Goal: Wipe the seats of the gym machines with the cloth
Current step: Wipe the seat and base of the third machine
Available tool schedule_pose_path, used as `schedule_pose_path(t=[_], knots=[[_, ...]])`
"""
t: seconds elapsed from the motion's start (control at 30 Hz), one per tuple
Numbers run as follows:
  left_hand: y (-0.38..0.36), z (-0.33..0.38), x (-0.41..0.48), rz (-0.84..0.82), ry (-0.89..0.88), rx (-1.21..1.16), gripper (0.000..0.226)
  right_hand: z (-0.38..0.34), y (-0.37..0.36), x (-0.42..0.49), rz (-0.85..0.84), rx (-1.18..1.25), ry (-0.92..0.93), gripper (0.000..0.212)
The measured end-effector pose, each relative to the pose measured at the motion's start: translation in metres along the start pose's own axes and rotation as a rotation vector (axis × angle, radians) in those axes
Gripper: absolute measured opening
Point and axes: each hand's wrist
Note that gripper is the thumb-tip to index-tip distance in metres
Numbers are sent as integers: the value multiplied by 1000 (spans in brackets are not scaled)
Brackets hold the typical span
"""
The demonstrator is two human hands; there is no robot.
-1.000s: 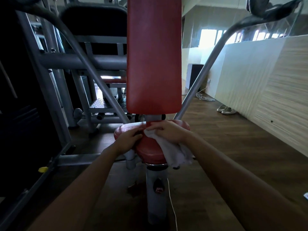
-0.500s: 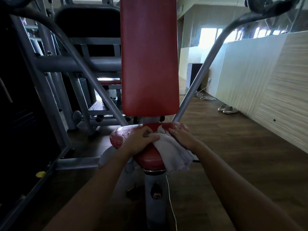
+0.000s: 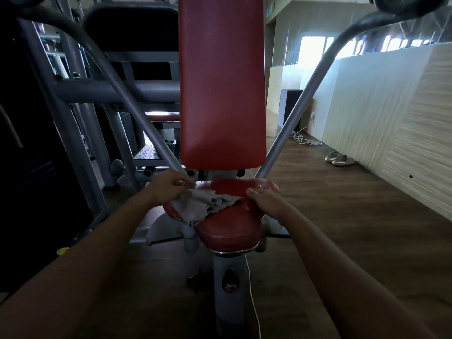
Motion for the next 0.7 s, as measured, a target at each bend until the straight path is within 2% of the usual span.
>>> schedule_pose_path(t=[0.07,0.13,0.23,0.3,0.33,0.4,0.43,0.53,0.57,0.6,0.63,0.7], knots=[[-13,7,0,-191,79,-2,47,-3,-6,0,20,-44,15,75],[-31,22,2,-276,142,209,62,-5,-9,-2,72,-140,32,65],[-41,49,-1,-176,217,480,70,-5,-13,-2,84,-180,30,63],[-46,54,-5,-79,179,602,78,-6,-15,-4,83,-174,41,57],[-48,56,-6,-57,140,604,75,-6,-16,-4,81,-182,55,55],[-46,61,-11,-88,144,429,62,-7,-19,-7,97,-205,82,53],[-45,64,-14,-125,180,319,65,-7,-19,-8,106,-208,89,53],[-45,62,-16,-119,273,76,110,-12,-20,-16,110,-219,107,51],[-45,59,-15,-119,264,38,116,-14,-21,-18,107,-239,115,51],[-44,52,-12,-127,237,8,114,-15,-22,-19,111,-245,115,52],[-39,46,-11,-158,224,-39,103,-15,-24,-18,123,-239,107,53],[-28,42,-10,-159,226,-246,60,-14,-26,-16,143,-233,75,54]])
Point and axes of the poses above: each hand's wrist, its own x-axis towards the middle knuckle, its own y-axis out of the back of the hand, z = x × y, and after that the axes turned 8 degrees about x, right-handed
